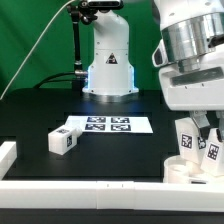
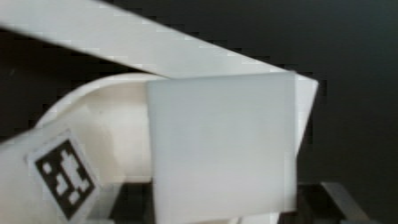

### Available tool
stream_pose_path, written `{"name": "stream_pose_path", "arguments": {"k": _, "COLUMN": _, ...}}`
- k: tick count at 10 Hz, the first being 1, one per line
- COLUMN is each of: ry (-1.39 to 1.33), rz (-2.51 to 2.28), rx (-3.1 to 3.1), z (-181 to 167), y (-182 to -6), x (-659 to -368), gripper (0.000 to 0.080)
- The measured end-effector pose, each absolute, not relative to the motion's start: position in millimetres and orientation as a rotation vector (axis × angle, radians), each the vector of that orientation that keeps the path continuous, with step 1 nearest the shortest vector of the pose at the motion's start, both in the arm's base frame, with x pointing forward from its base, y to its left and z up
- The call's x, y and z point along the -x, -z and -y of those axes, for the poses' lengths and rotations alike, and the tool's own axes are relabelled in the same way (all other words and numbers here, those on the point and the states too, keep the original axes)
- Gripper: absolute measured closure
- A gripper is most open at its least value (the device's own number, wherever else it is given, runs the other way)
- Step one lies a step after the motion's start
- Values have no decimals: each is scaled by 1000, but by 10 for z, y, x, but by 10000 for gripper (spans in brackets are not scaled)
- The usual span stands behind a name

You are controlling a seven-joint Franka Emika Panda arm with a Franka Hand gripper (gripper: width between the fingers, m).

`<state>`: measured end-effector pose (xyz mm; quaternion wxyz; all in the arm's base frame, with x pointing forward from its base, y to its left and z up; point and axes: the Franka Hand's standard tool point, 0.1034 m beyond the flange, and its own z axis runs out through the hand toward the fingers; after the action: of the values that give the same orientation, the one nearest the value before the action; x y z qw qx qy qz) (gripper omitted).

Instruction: Assemble stool

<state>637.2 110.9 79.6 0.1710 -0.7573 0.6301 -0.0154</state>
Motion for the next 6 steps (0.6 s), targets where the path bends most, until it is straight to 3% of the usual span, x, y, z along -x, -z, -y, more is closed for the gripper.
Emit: {"name": "stream_pose_path", "arguments": {"k": 6, "ry": -79, "rz": -2166, "rx": 1729, "z": -1180, "y": -803, "x": -6358, "gripper": 460}}
